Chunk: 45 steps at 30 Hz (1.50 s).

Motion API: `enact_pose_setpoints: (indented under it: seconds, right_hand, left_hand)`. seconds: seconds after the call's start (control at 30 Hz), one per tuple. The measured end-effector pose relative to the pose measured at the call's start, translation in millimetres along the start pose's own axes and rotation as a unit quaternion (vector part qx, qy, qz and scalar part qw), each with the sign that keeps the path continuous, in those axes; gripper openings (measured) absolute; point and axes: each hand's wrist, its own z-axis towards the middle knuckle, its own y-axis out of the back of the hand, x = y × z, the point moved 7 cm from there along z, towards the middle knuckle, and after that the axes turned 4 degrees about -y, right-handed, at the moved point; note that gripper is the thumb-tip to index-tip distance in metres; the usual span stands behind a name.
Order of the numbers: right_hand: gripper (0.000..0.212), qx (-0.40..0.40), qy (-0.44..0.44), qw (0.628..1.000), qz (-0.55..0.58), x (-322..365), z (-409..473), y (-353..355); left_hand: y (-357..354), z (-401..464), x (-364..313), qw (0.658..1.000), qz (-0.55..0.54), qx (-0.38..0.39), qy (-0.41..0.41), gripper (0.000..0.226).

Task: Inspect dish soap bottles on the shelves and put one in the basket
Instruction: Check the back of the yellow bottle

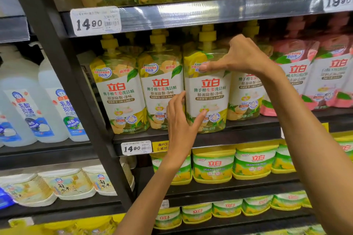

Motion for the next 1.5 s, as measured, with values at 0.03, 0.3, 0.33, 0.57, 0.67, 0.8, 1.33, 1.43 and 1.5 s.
enact_pose_setpoints:
  seconds: [0.03, 0.3, 0.33, 0.57, 0.67, 0.8, 1.33, 1.43, 1.5]
  right_hand:
    - [0.076, 0.006, -0.001, 1.000, 0.002, -0.4, -1.5, 0.9]
    - [0.106, -0.039, 0.043, 0.997, 0.044, -7.1, -18.6, -8.9]
    - [0.098, -0.050, 0.045, 0.996, 0.057, -9.2, -20.6, -12.2]
    - [0.098, -0.112, 0.038, 0.968, 0.221, -21.9, -28.4, -31.1]
    - [0.095, -0.119, 0.032, 0.944, 0.306, -29.6, -35.4, -47.2]
    - [0.083, -0.137, 0.056, 0.928, 0.341, -30.5, -40.1, -54.9]
    - [0.075, -0.016, -0.070, 0.829, 0.554, -51.8, -41.0, -58.8]
    - [0.087, 0.000, -0.085, 0.819, 0.567, -58.6, -57.5, -60.9]
    - [0.089, 0.013, -0.091, 0.813, 0.575, -60.3, -66.7, -58.2]
  left_hand:
    - [-1.7, -1.3, 0.1, 1.000, 0.001, 0.000, 0.003, 0.073]
    - [-20.0, -23.9, 1.2, 0.996, -0.039, -0.025, 0.077, 0.091]
    - [-22.0, -25.7, 0.6, 0.996, -0.041, -0.028, 0.080, 0.091]
    - [-18.5, -24.8, 7.1, 0.991, -0.083, -0.047, 0.098, 0.080]
    - [-16.7, -23.8, 8.1, 0.990, -0.095, -0.040, 0.099, 0.078]
    - [-14.9, -23.2, 6.4, 0.989, -0.106, -0.033, 0.098, 0.073]
    - [-21.5, -45.7, 9.2, 0.966, -0.160, 0.052, 0.194, 0.087]
    - [-26.8, -62.3, -1.5, 0.953, -0.237, 0.067, 0.177, 0.076]
    - [-26.3, -69.2, -11.5, 0.947, -0.261, 0.071, 0.175, 0.061]
